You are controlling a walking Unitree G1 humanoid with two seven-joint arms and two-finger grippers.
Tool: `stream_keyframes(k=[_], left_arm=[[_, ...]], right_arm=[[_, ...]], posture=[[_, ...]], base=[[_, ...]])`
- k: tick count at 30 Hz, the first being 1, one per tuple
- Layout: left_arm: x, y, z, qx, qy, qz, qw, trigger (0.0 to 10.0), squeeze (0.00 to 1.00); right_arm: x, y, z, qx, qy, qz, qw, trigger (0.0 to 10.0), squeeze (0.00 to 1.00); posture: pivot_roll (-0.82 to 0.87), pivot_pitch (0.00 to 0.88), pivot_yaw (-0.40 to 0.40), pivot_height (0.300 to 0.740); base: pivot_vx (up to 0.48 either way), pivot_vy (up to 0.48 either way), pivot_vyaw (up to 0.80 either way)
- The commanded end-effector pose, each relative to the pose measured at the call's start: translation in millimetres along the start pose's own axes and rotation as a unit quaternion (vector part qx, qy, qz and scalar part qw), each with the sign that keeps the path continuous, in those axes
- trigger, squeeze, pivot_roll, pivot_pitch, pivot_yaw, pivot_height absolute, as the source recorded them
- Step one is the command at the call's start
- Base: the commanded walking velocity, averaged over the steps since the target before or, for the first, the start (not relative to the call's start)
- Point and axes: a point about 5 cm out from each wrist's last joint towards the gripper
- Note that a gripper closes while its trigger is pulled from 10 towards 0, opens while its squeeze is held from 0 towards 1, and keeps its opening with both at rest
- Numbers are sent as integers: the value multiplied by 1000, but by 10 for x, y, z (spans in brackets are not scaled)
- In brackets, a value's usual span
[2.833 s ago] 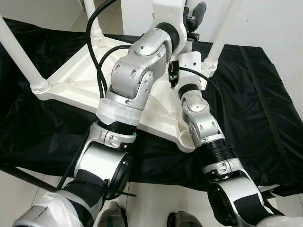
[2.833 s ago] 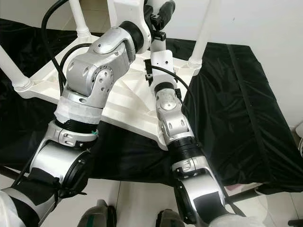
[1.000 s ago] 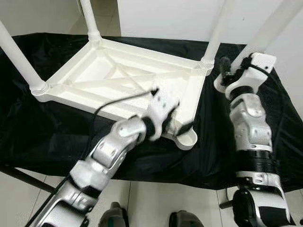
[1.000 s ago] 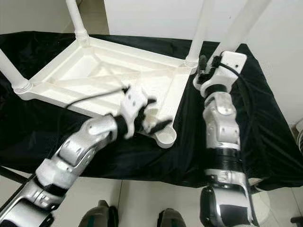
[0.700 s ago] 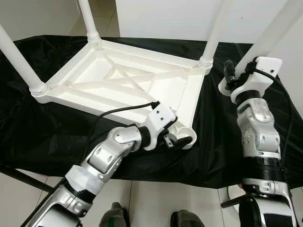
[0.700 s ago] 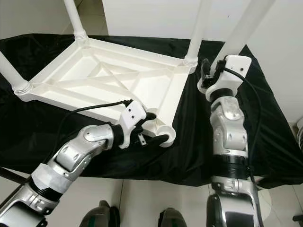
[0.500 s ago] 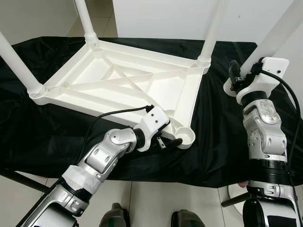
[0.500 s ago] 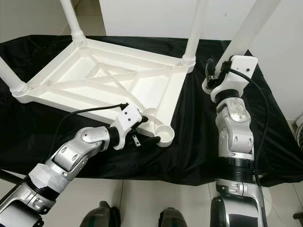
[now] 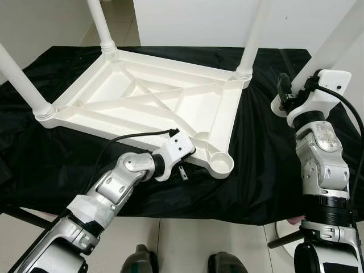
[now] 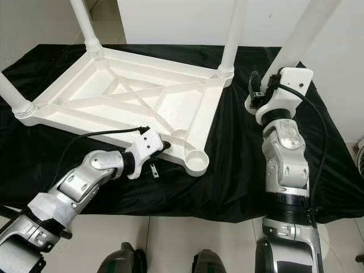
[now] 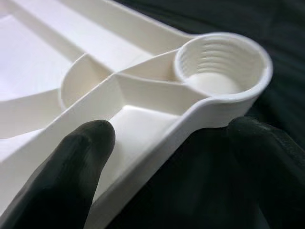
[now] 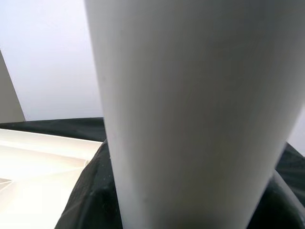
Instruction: Building children table
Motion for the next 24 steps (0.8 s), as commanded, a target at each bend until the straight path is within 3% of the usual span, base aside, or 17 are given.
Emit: stream_keyframes(k=[1,5,7,10,18,19,20,24], left_arm=[[-35,-55,17,7,-3,28,1000,10000,0],[-141,-31,77,42,25,40,998,10000,0],[-154,-25,86,36,28,43,998,10000,0],[-177,-49,76,-8,11,66,998,10000,0],[-178,-142,67,-16,-17,109,994,9725,0],[-178,-145,63,-15,-19,108,994,1608,0],[-182,-143,63,-12,-20,108,994,0,0],[-220,-93,63,4,-5,91,996,0,0]], right_arm=[[5,36,1,3,5,-5,1000,10000,0],[-9,51,-1,4,5,-8,1000,10000,0],[-12,49,2,4,5,-8,1000,10000,0],[-12,58,19,2,8,-10,1000,10000,0],[-13,63,25,3,7,-11,1000,10000,0],[-12,64,22,3,7,-11,1000,10000,0],[-11,63,20,3,6,-11,1000,10000,0],[-5,58,14,1,4,-11,1000,10000,0]], posture=[[-124,50,87,740],[-126,45,89,740],[-129,40,91,740],[-132,37,94,740],[-140,24,102,740],[-141,23,104,740],[-142,20,106,740],[-142,19,106,740]], base=[[0,0,0],[0,0,0],[0,0,0],[0,0,0],[0,0,0],[0,0,0],[0,0,0],[0,0,0]])
Point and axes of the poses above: a point about 5 cm out from each wrist's last joint towards the gripper, its own x axis pointing back from the gripper into the wrist, its own y axis along the axis of the wrist's last joint, z = x × y, and after that the axes turned 11 degrees about x, right-handed
